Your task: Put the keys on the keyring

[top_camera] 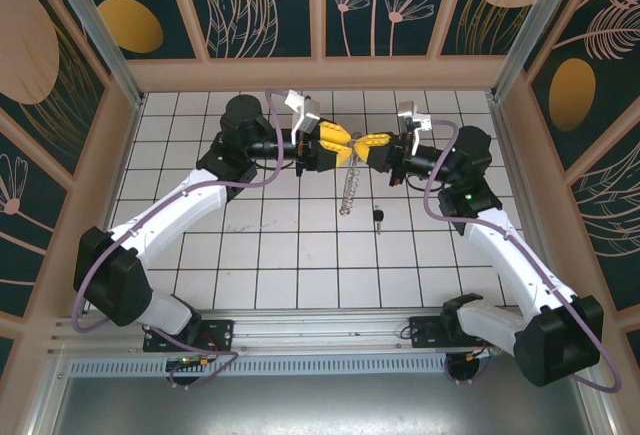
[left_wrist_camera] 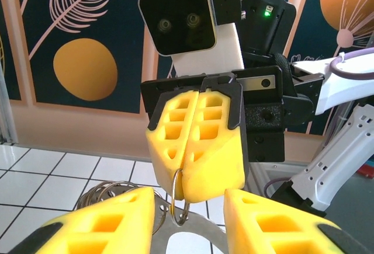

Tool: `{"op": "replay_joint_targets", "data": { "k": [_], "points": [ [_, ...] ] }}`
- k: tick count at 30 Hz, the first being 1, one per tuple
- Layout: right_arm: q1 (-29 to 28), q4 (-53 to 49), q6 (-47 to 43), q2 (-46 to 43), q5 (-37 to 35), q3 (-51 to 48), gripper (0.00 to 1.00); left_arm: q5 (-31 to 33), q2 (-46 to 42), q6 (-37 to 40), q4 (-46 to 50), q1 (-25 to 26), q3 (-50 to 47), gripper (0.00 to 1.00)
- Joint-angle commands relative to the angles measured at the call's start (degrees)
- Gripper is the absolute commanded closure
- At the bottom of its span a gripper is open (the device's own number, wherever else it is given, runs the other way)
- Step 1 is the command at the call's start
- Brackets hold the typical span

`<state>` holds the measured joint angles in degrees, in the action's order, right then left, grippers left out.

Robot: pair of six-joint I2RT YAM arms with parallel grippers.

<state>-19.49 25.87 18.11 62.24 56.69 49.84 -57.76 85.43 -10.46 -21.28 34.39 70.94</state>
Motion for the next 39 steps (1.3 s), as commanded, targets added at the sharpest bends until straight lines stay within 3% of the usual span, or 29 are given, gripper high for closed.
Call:
{"op": "replay_joint_targets", "data": {
  "k": [1, 13, 26, 32, 39],
  "points": [
    [0.3, 3.4, 0.3, -1.5, 1.4, 1.7, 1.00, -2.9, 1.0, -2.4, -4.2, -0.3, 0.4, 0.67],
    [0.3, 5.8, 2.0, -1.5, 1.0, 1.1, 1.00, -5.9, 2.9, -8.1, -11.7, -0.3, -0.6, 0.74],
    [0.1, 8.6, 4.0, -1.0, 0.7, 0.3, 1.00, -6.1, 5.3, -23.2, -33.4, 0.5, -5.7, 0.76],
    [-0.1, 8.5, 4.0, -1.0, 0.6, 0.3, 1.00, -5.7, 6.6, -26.6, -38.2, 1.3, -5.5, 0.77],
    [-0.2, 8.3, 3.8, -0.9, 0.5, 0.3, 1.00, -4.8, 7.2, -27.3, -39.7, 2.0, -4.9, 0.97]
  ]
}}
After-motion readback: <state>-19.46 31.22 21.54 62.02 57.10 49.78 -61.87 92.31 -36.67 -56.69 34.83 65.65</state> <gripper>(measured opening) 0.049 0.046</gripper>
